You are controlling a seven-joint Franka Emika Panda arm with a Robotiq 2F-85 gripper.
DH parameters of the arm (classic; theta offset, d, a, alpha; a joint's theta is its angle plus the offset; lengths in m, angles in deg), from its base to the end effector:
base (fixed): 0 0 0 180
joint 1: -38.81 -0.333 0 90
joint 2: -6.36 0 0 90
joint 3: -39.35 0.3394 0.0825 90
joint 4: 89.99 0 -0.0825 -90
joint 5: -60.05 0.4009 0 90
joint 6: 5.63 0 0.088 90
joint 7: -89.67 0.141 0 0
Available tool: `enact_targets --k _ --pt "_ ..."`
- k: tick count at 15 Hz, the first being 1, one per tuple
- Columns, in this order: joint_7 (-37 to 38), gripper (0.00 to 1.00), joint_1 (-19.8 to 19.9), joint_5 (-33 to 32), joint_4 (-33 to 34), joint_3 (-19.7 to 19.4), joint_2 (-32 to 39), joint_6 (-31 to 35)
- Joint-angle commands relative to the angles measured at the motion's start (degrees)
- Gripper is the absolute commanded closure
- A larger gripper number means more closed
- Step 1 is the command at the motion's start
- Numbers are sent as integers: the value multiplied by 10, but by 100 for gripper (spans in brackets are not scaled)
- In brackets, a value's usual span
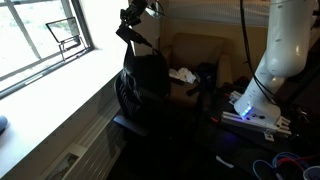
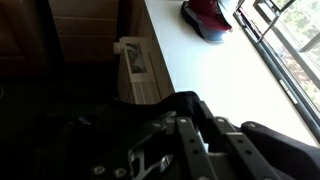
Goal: Move the clothes on the black chair to the brown chair and then move the bag from the brown chair to the black
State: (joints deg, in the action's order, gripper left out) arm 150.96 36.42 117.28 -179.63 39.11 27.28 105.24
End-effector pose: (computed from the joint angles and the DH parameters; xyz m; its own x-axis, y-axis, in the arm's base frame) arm 0.7038 0.1113 0.4595 0.2171 -0.6120 -0.7605 -0.9680 -0.0343 -0.2487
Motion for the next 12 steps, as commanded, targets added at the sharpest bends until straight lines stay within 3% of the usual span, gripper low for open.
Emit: enact_targets --k 1,2,3,5,7,11,12 --pt "1 80 3 -2 2 3 2 -1" --pt "1 71 3 -1 2 3 3 -1" --pt "0 43 3 -1 2 3 3 -1" --pt "3 41 3 -21 -2 -1 4 -10" --pt "15 27 2 -63 -12 -9 4 -18" --pt "50 1 4 -209 -41 -32 0 -52" --pt "52 0 9 -242 -47 -37 -3 -72"
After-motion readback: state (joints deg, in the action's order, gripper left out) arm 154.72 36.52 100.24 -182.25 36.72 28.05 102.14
